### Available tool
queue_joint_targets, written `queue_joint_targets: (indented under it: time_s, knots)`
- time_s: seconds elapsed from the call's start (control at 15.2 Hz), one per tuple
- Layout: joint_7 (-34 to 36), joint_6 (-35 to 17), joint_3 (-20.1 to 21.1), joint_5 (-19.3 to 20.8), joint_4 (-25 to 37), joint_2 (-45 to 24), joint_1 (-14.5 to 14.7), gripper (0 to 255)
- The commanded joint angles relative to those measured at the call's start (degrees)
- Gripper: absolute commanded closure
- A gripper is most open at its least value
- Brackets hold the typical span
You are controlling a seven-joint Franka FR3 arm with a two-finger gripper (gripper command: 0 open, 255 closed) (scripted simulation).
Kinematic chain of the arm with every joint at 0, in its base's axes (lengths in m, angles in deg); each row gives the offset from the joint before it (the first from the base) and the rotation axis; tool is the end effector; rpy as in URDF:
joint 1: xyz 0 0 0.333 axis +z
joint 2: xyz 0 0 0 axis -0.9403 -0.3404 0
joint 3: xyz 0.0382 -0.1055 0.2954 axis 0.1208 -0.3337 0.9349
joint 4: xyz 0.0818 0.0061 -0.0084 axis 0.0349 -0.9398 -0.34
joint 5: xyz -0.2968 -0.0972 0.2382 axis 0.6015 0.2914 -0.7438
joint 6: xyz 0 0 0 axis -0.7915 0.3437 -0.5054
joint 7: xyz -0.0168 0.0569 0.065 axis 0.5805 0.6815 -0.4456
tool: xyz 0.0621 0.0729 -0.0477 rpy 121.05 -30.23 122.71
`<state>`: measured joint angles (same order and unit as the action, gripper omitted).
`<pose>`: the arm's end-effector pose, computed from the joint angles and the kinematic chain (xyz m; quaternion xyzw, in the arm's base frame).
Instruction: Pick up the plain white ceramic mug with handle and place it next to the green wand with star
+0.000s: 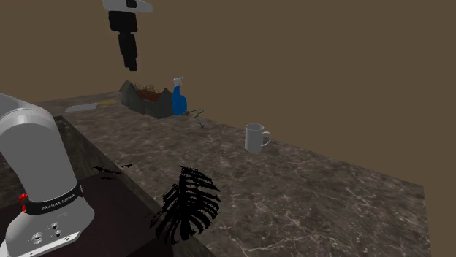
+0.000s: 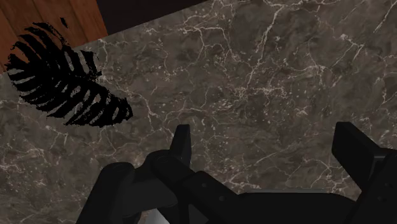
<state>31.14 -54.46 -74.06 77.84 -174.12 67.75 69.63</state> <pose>0.2844 -0.0038 0.6288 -0.9956 0.0913 0.0042 0.0206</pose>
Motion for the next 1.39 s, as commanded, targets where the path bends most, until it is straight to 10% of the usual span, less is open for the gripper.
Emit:
queue_joint_targets:
  time_s: [0.0, 1.32]
  knots:
    - [0.00, 0.00, 0.00, 0.00, 0.00, 0.00, 0.00, 0]
    - [-5.86, -27.90, -6.74, 2.68, 9.88, -35.54, -2.95, 0]
